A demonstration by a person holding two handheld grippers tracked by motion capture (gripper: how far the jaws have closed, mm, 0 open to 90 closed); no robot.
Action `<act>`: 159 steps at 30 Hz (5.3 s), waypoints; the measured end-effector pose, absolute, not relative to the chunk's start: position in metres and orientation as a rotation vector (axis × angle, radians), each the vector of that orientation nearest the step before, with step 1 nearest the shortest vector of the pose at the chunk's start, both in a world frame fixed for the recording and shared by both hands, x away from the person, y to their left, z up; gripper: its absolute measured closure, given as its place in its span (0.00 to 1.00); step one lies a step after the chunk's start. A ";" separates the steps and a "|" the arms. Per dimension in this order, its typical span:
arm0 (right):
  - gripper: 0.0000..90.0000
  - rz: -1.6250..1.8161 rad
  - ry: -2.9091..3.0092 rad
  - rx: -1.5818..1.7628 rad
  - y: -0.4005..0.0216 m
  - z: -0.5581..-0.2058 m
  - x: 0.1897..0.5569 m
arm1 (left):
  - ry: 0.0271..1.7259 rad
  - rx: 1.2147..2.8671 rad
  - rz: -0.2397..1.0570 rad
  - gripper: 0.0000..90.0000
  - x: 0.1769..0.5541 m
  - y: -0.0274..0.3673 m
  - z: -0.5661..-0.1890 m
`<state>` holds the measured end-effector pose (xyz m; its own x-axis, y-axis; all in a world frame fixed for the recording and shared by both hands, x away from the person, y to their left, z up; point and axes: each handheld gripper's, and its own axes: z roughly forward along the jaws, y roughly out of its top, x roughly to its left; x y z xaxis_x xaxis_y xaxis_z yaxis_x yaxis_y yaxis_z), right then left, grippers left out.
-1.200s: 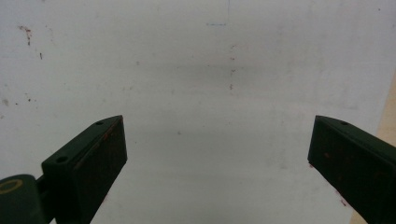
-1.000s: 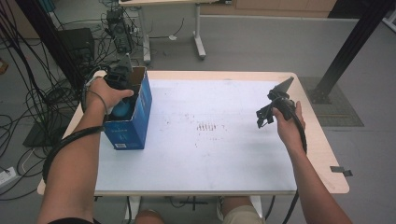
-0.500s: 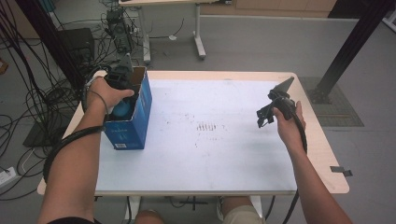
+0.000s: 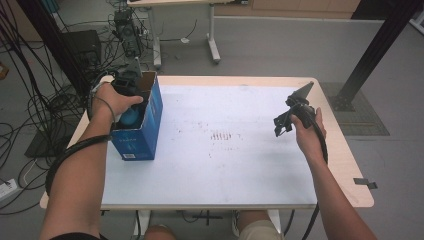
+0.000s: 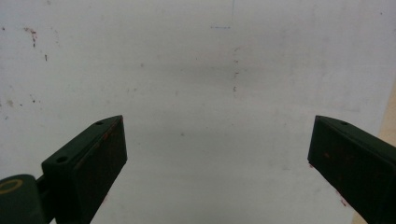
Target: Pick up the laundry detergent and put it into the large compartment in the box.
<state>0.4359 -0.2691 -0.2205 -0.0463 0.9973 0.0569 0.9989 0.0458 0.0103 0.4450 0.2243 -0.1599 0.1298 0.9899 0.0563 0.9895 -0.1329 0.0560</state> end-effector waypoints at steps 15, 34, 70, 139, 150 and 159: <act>0.05 -0.078 -2.246 -2.150 -0.271 -0.220 0.435 | 2.069 2.362 0.118 0.40 0.446 0.222 -0.159; 0.05 -0.090 -2.246 -2.145 -0.269 -0.218 0.435 | 2.070 2.346 0.140 0.31 0.439 0.226 -0.148; 0.05 -0.122 -2.274 -2.132 -0.263 -0.206 0.432 | 1.955 2.340 0.269 0.14 0.413 0.206 -0.071; 0.05 -0.119 -2.260 -2.145 -0.270 -0.201 0.430 | 1.588 2.500 0.200 0.11 0.446 0.060 -0.060; 0.05 -0.120 -2.265 -2.143 -0.269 -0.201 0.430 | 1.578 2.508 0.206 0.12 0.445 0.057 -0.060; 0.05 -0.120 -2.259 -2.147 -0.272 -0.202 0.430 | 1.571 2.512 0.207 0.12 0.446 0.057 -0.061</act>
